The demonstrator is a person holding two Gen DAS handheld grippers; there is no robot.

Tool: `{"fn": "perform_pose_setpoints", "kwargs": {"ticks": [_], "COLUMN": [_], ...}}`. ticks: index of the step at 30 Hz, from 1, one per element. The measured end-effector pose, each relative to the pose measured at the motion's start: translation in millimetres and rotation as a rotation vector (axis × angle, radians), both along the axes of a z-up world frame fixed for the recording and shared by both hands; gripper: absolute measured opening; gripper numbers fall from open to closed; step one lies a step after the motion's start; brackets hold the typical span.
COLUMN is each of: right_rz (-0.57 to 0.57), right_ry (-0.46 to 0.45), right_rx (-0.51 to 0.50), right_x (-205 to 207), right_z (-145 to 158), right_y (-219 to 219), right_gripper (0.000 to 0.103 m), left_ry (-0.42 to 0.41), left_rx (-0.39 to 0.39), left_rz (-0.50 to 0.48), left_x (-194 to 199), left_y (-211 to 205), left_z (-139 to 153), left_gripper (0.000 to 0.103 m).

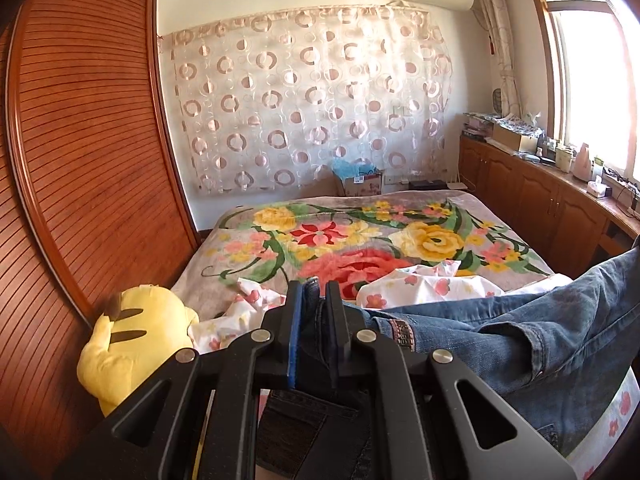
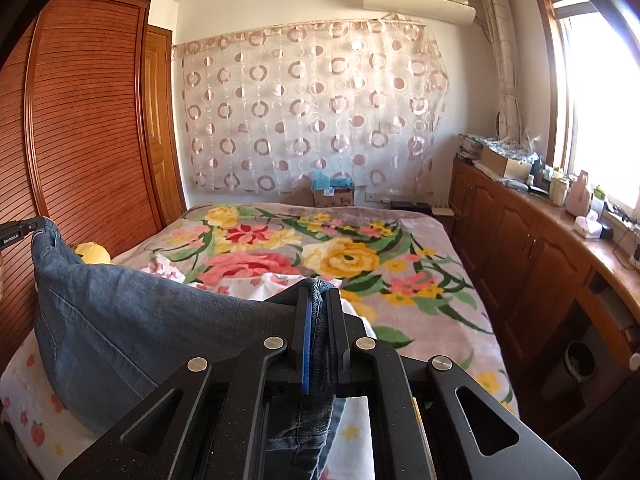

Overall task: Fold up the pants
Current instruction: 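Lift the jeans with both grippers and flip them over onto the bed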

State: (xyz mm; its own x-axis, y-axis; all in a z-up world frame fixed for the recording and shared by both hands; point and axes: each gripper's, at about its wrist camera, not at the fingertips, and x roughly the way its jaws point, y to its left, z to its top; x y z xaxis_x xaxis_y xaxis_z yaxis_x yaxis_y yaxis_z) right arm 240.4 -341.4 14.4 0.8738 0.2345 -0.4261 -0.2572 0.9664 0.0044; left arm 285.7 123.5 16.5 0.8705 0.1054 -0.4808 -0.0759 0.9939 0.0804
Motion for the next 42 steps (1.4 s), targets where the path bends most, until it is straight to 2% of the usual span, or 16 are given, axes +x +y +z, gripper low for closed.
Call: {"fn": "perform_pose_setpoints", "kwargs": {"ticks": [5,6,8,11,13,17,20,22,24,26,27,36,40,41,42], "right_rz": [-0.017,-0.019,-0.025,-0.024,-0.034,-0.046,-0.049,-0.054,-0.055,-0.056,-0.056,-0.058,-0.063,-0.063,-0.064], "right_ry": [0.024,0.031,0.039,0.063,0.084,0.179,0.239,0.258,0.259,0.261,0.263,0.276,0.291,0.294,0.297], "right_rx": [0.005,0.002,-0.009,-0.016,-0.056,-0.087,-0.097,-0.086,-0.082,-0.076,-0.075,-0.051,-0.045,-0.045,-0.045], "right_x": [23.1,27.6,36.6,48.6,58.7,83.0,90.3,90.0,88.7,85.0,88.6,92.3,91.5,91.5,91.4], "right_z": [-15.8,-19.2,-21.3,-24.5,-32.0,-57.6,-73.2,-77.2,-75.6,-73.7,-71.2,-69.8,-71.5,-71.6,-72.1], "right_y": [6.1,7.8,13.3,20.8,27.5,31.6,32.8,32.0,31.3,29.6,27.8,20.8,19.9,19.9,20.6], "right_gripper": [0.006,0.006,0.006,0.006,0.006,0.006,0.006,0.006,0.006,0.006,0.006,0.006,0.011,0.011,0.012], "left_ry": [0.012,0.016,0.020,0.058,0.079,0.162,0.232,0.271,0.285,0.305,0.317,0.391,0.421,0.422,0.419], "left_rx": [-0.003,0.001,0.022,0.002,0.010,-0.027,-0.023,-0.031,-0.050,-0.083,-0.093,-0.106,-0.106,-0.106,-0.106], "left_rz": [0.012,0.014,0.032,0.013,0.014,-0.009,-0.021,-0.035,-0.040,-0.055,-0.058,-0.085,-0.087,-0.089,-0.090], "left_x": [33.1,40.8,54.4,72.3,77.9,84.6,88.3,90.7,91.3,92.6,93.6,103.9,108.9,109.7,110.4], "left_y": [1.0,0.9,1.2,1.4,-0.2,0.4,-0.8,-0.8,2.6,5.6,6.7,8.8,8.3,7.6,7.5], "left_z": [-4.8,-6.4,-9.0,-18.3,-27.5,-52.6,-71.2,-80.9,-88.5,-93.4,-95.6,-114.5,-125.8,-127.7,-128.4], "left_gripper": [0.011,0.001,0.001,0.001,0.001,0.002,0.012,0.023,0.047,0.050,0.055,0.056,0.056,0.055,0.048]}}
